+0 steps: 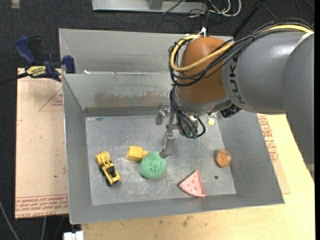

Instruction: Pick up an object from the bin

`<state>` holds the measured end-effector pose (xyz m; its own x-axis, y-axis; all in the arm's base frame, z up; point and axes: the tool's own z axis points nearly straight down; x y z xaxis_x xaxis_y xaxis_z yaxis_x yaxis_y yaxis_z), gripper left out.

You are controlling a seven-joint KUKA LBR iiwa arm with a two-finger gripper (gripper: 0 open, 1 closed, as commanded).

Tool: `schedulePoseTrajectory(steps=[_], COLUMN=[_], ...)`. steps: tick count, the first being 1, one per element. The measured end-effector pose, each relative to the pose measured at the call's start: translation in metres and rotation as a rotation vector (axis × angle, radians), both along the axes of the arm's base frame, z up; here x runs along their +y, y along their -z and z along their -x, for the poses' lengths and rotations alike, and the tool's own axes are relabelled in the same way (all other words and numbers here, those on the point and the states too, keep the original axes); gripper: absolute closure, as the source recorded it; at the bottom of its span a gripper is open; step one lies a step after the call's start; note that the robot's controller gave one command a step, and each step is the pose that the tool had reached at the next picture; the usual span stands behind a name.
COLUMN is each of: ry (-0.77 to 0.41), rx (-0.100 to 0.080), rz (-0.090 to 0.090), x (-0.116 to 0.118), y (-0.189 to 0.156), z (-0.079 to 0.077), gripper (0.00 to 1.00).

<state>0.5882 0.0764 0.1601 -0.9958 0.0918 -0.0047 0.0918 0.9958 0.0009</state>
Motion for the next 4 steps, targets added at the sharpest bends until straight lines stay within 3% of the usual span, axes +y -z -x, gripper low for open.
schedulePoseTrajectory(steps=[1, 2, 3, 4], ry=[-0.009, 0.021, -0.010, -0.078], rx=[0.011, 0.004, 0.004, 0.003], rz=[0.000, -0.001, 0.000, 0.000], x=[0.024, 0.016, 0.012, 0.016], y=[0.031, 0.034, 0.089, 0.090], z=[0.047, 0.050, 0.065, 0.063], gripper=[0.00, 0.00, 0.00, 1.00])
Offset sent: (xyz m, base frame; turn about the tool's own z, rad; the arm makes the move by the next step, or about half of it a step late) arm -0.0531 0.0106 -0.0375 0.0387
